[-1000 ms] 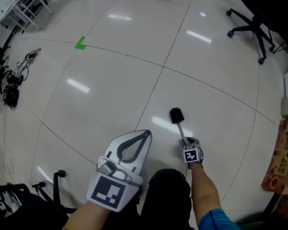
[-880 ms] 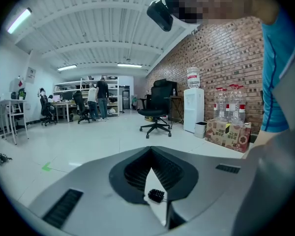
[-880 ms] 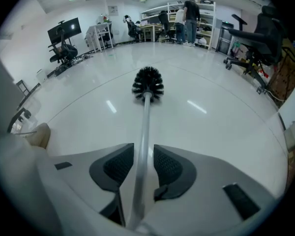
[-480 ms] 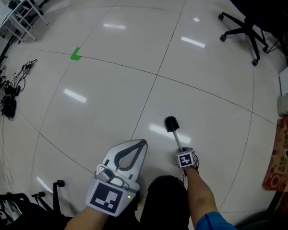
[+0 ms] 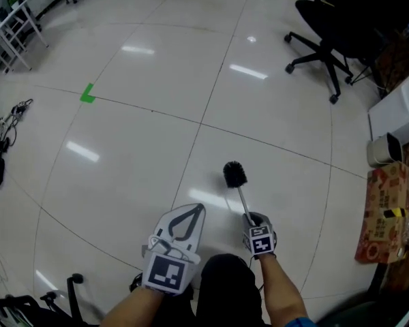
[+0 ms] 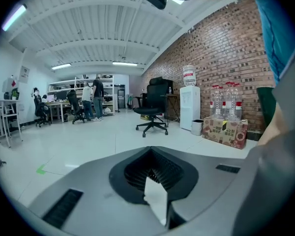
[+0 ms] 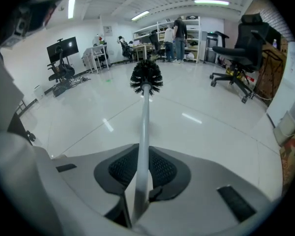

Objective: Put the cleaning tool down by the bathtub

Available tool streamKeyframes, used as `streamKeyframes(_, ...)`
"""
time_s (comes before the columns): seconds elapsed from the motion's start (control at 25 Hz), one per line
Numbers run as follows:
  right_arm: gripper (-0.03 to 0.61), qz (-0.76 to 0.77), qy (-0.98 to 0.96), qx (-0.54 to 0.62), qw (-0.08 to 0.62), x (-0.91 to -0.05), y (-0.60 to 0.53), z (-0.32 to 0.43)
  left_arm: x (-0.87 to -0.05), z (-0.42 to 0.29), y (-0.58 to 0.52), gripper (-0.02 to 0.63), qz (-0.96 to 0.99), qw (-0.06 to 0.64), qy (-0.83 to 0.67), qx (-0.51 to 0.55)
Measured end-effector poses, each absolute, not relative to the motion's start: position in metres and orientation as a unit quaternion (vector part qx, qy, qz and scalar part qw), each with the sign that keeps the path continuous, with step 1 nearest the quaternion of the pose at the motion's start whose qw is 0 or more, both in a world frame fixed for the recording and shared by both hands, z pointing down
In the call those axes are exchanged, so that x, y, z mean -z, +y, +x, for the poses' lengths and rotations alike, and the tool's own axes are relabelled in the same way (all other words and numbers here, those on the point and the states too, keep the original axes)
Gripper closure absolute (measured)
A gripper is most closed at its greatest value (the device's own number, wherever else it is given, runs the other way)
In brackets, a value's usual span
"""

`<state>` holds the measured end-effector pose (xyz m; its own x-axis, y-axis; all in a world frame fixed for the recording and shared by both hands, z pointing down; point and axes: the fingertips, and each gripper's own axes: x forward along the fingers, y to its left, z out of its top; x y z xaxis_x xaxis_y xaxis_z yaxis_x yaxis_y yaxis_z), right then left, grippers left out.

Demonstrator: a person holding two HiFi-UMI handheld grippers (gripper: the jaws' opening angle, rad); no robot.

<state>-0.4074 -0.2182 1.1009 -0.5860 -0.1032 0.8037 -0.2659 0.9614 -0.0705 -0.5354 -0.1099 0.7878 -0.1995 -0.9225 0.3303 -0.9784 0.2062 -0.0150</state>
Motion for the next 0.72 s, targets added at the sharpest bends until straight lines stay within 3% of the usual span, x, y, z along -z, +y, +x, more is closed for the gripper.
streamKeyframes(0.32,0.505,0.124,-0.897,-0.069,0.418,-0.928,-0.219,-0.4,-0.793,-0.548,-0.105,0.618,0.602,0.128,-0.775,-0.144)
streamKeyframes(0.72,0.505,0.138,-0.892,-0.086,0.421,-0.706,-0.161,-0.346,-0.615,-0.46,-0.09,0.618,0.663,0.151,-0.723,-0.124)
